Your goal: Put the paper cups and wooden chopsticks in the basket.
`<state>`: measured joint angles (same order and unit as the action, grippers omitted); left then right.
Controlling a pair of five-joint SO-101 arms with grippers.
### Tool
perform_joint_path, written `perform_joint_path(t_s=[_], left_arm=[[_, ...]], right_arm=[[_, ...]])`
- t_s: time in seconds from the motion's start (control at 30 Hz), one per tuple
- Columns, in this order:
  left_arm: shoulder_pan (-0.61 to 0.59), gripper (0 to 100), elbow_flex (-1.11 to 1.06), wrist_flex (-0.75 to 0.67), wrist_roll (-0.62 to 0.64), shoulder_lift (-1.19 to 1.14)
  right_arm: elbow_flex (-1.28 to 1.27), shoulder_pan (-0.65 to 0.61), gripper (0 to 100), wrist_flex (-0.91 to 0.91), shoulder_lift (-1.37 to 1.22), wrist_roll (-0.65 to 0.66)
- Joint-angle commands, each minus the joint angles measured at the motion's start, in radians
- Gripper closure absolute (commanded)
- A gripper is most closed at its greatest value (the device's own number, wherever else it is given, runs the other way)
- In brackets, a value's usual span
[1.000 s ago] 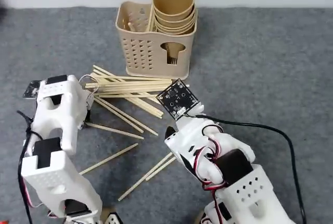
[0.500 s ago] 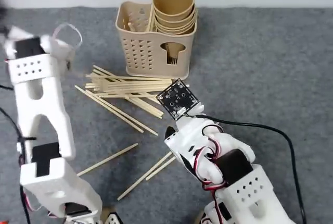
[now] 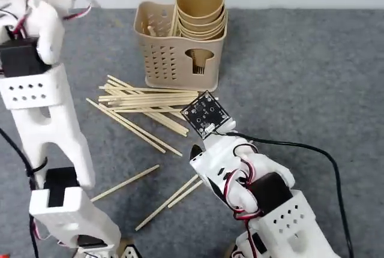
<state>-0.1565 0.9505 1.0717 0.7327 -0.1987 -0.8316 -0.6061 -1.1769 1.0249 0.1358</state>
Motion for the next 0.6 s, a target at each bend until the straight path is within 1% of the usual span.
perform_joint_path(t_s=[0.0, 0.13, 0.27, 0.33, 0.43, 0.57], left_arm=[[0.049, 98, 0.053, -0.118, -0.011, 0.060], [0.110, 98, 0.010, -0.141, -0.026, 0.035], [0.176, 98, -0.008, -0.155, -0.172, -0.031], [0.192, 98, -0.007, -0.212, -0.190, -0.072], [0.204, 98, -0.012, -0.325, -0.262, -0.141], [0.209, 98, -0.007, -0.396, -0.356, -0.206]], right_arm=[[0.006, 0.001, 86.5, 0.019, 0.022, -0.008], [0.006, 0.001, 86.4, 0.021, 0.022, -0.008], [0.008, 0.001, 86.4, 0.067, 0.022, -0.008], [0.008, 0.001, 86.5, 0.082, 0.022, -0.008], [0.008, 0.002, 86.5, 0.082, 0.022, -0.008], [0.009, 0.002, 86.5, 0.082, 0.022, -0.008]])
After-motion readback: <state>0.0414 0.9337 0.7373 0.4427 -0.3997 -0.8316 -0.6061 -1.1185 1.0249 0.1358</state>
